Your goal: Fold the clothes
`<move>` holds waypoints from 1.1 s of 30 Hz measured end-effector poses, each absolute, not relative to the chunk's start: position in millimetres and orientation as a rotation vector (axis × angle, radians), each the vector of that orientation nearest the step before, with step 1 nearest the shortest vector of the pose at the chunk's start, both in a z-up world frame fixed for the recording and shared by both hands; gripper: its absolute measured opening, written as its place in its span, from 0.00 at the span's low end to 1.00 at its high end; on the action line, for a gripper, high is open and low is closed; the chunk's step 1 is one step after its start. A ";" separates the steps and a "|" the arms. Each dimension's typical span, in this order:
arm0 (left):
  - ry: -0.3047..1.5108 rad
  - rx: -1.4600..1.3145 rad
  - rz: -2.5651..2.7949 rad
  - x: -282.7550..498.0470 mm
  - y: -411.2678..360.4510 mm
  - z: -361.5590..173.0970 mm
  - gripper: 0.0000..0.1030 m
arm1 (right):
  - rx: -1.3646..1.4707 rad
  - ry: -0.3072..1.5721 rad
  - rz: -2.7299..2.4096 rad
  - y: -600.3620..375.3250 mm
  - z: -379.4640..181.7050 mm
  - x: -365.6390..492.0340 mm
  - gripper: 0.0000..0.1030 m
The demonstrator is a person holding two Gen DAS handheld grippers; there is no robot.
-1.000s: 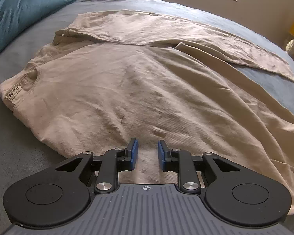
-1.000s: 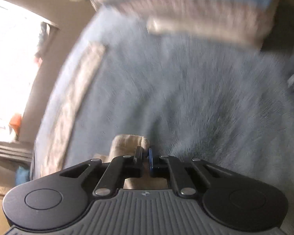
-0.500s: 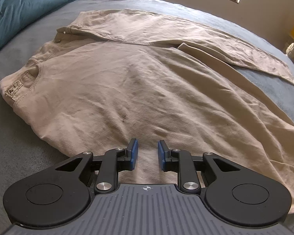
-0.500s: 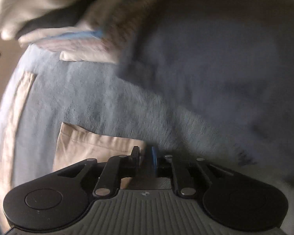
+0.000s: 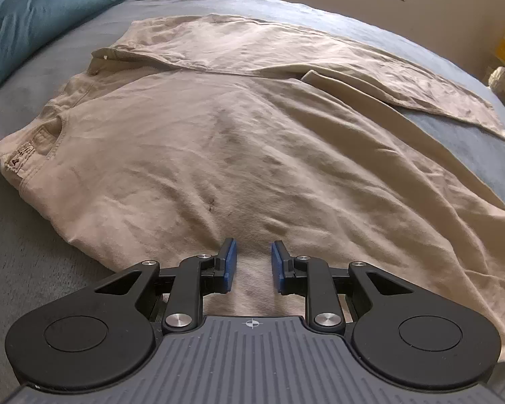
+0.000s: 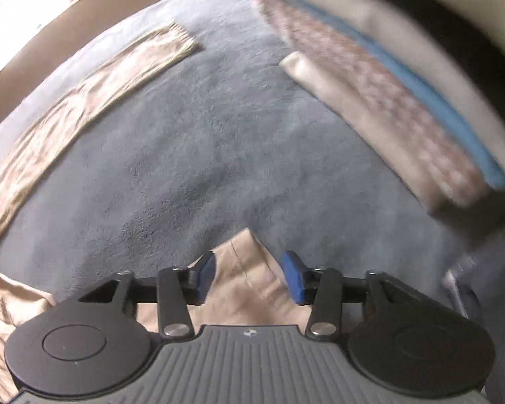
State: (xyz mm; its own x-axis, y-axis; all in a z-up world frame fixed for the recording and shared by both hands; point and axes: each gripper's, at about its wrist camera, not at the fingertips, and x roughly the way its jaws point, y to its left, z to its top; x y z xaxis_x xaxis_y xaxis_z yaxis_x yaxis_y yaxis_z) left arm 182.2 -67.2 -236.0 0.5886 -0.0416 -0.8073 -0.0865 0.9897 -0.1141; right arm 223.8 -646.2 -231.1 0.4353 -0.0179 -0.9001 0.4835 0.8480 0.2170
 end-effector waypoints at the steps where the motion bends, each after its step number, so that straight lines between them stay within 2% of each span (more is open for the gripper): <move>1: 0.940 -0.144 0.025 181.9 -67.2 -236.3 0.22 | 0.484 1.101 -0.311 -646.9 -235.1 228.3 0.63; 4: 0.935 -0.137 0.022 181.3 -67.7 -236.8 0.22 | 0.433 1.141 -0.294 -640.9 -240.2 237.5 0.63; 7: 0.934 -0.131 0.022 181.5 -68.1 -236.6 0.22 | 0.340 1.164 -0.284 -627.0 -233.0 233.3 0.42; 8: 0.935 -0.131 0.022 182.0 -68.0 -236.5 0.22 | 0.311 1.170 -0.281 -622.4 -230.2 231.6 0.25; 11: 0.934 -0.130 0.020 182.2 -67.4 -236.2 0.22 | 0.279 1.136 -0.267 -616.7 -218.7 230.7 0.16; 18: 0.932 -0.116 0.016 181.6 -68.2 -236.6 0.22 | 0.272 0.873 -0.522 -645.6 -168.7 212.0 0.15; 23: 0.933 -0.106 0.014 182.2 -68.8 -236.9 0.22 | 0.235 0.865 -0.541 -646.2 -179.1 220.7 0.16; 26: 0.939 -0.101 0.013 182.5 -68.6 -236.4 0.22 | 0.231 0.884 -0.600 -652.6 -195.2 236.4 0.23; 30: 0.949 -0.108 0.016 184.1 -67.7 -235.7 0.22 | 0.304 0.859 -0.673 -664.9 -189.7 223.7 0.42; 33: 0.946 -0.111 0.021 183.9 -68.5 -236.0 0.23 | 0.414 0.842 -0.658 -669.6 -179.2 195.5 0.42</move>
